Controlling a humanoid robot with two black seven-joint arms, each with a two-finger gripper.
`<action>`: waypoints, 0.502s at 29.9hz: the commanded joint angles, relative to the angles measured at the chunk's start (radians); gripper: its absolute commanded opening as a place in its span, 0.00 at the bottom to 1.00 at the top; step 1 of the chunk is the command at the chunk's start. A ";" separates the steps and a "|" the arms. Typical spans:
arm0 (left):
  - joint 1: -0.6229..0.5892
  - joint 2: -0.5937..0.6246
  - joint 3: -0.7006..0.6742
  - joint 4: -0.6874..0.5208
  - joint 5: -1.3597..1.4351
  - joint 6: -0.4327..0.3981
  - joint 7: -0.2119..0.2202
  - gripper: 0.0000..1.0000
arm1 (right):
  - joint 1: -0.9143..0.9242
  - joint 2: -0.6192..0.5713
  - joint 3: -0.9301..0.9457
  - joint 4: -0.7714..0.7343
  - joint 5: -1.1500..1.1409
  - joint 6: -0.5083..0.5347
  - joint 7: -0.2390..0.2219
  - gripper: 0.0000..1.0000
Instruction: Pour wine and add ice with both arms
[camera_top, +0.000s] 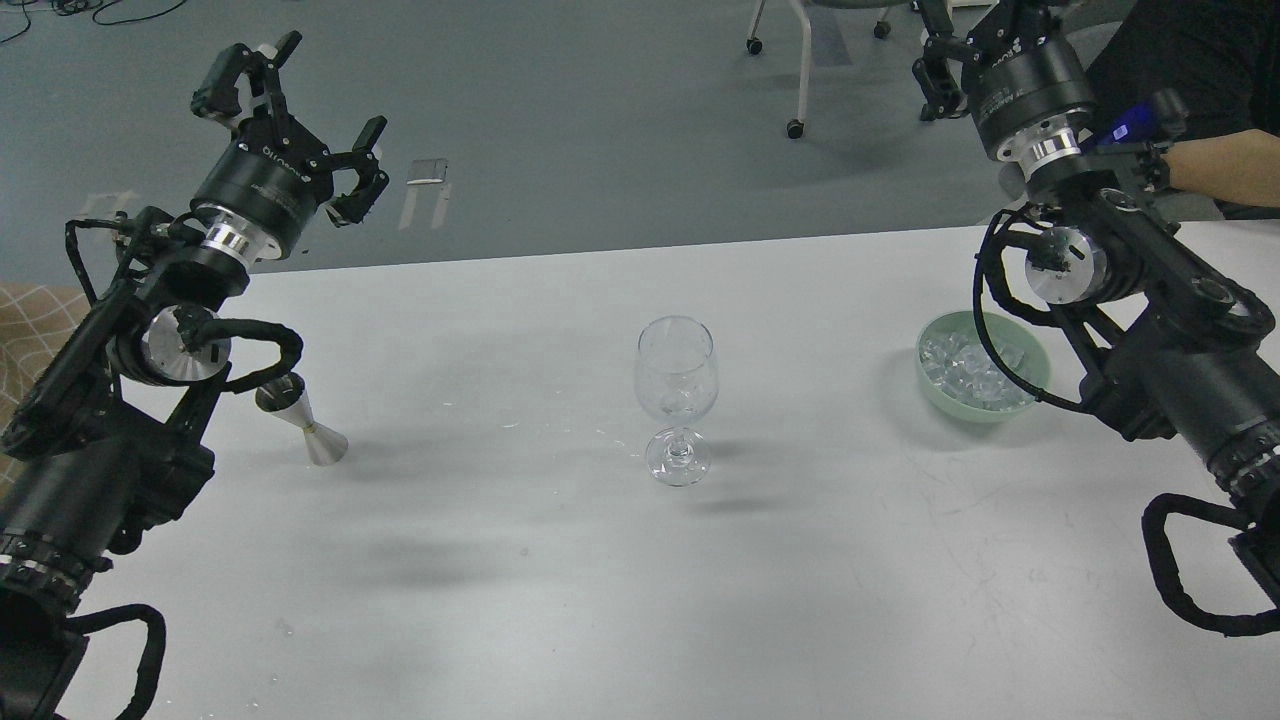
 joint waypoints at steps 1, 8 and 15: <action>0.002 0.002 -0.016 -0.002 -0.065 -0.059 0.008 0.98 | 0.001 0.001 -0.001 0.001 0.000 0.024 -0.005 1.00; 0.010 -0.004 -0.018 -0.002 -0.090 -0.071 0.009 0.98 | 0.009 0.007 0.001 -0.001 0.061 0.044 -0.117 1.00; 0.028 -0.013 -0.021 -0.003 -0.093 -0.071 -0.001 0.98 | 0.016 0.008 0.002 -0.018 0.087 0.065 -0.137 1.00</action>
